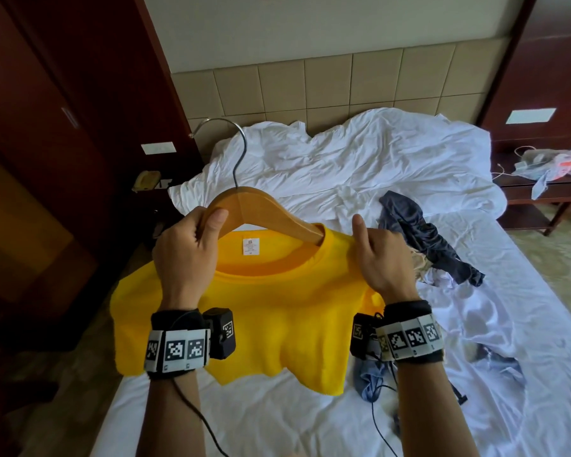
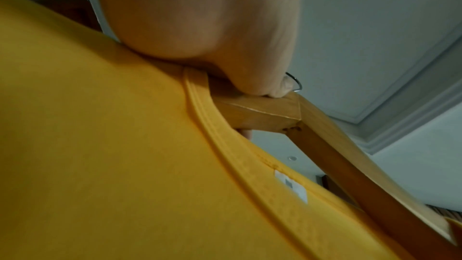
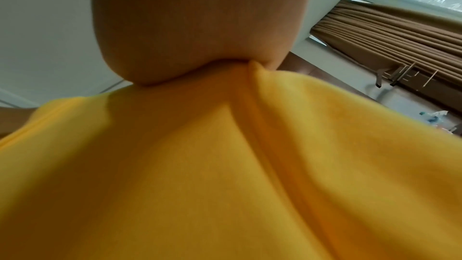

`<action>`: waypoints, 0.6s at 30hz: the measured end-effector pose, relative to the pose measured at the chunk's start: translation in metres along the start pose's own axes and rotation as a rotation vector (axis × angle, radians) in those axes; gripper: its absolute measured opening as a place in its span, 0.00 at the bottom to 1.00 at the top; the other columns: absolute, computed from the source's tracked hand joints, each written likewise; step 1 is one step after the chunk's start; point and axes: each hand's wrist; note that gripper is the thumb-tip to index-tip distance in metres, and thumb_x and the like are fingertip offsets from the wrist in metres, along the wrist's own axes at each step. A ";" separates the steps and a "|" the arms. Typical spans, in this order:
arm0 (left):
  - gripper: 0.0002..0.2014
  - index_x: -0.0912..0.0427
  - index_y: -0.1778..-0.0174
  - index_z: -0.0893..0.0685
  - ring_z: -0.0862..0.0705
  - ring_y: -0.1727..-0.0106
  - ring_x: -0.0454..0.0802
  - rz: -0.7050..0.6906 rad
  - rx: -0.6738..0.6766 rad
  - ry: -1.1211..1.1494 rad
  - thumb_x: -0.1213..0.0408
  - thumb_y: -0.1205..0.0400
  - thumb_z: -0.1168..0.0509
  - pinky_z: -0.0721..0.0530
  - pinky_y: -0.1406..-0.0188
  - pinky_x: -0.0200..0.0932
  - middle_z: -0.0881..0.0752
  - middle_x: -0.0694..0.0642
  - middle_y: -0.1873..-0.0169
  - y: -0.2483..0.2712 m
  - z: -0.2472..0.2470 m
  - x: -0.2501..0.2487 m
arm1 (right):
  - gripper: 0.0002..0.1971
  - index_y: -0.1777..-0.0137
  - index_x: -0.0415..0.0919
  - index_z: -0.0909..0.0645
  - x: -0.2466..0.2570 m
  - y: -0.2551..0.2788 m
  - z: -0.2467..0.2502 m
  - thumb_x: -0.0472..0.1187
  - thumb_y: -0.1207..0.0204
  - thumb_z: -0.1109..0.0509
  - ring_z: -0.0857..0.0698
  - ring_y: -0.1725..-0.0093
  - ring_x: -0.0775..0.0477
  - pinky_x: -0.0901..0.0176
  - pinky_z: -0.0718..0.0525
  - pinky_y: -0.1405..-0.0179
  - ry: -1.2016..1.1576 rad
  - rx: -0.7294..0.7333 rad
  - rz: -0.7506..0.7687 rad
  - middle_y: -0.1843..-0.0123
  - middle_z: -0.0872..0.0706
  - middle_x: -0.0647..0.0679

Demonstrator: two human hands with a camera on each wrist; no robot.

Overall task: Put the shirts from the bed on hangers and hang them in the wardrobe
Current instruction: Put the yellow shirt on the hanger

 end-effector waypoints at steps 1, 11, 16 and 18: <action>0.29 0.53 0.65 0.23 0.23 0.72 0.47 0.004 0.006 0.013 0.31 0.15 0.49 0.33 0.73 0.47 0.23 0.49 0.77 0.000 -0.001 0.000 | 0.34 0.77 0.48 0.43 -0.001 0.000 0.000 0.55 0.06 0.42 0.37 0.79 0.53 0.52 0.48 0.73 -0.002 0.005 -0.004 0.81 0.36 0.53; 0.30 0.49 0.60 0.18 0.20 0.70 0.47 -0.059 0.160 0.073 0.26 0.17 0.48 0.33 0.73 0.47 0.21 0.48 0.75 0.008 -0.025 -0.012 | 0.22 0.48 0.44 0.11 0.036 -0.001 0.010 0.58 0.07 0.40 0.11 0.48 0.57 0.53 0.16 0.51 -0.247 0.130 0.134 0.51 0.08 0.54; 0.23 0.46 0.63 0.22 0.20 0.68 0.47 -0.073 0.336 0.125 0.30 0.18 0.44 0.29 0.70 0.52 0.20 0.48 0.73 0.025 -0.057 -0.031 | 0.23 0.34 0.45 0.12 0.072 0.006 0.010 0.58 0.09 0.43 0.08 0.41 0.56 0.60 0.13 0.42 -0.618 0.253 0.042 0.46 0.06 0.53; 0.24 0.47 0.63 0.22 0.20 0.68 0.48 -0.085 0.378 0.140 0.30 0.19 0.44 0.28 0.69 0.51 0.19 0.49 0.73 0.031 -0.066 -0.035 | 0.23 0.40 0.41 0.10 0.070 0.005 0.007 0.54 0.06 0.43 0.06 0.45 0.51 0.54 0.10 0.46 -0.640 0.226 0.003 0.50 0.05 0.49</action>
Point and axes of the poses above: each hand's wrist, its own y-axis away from the middle knuckle, its own z-axis out of the back of the hand, x = y × z
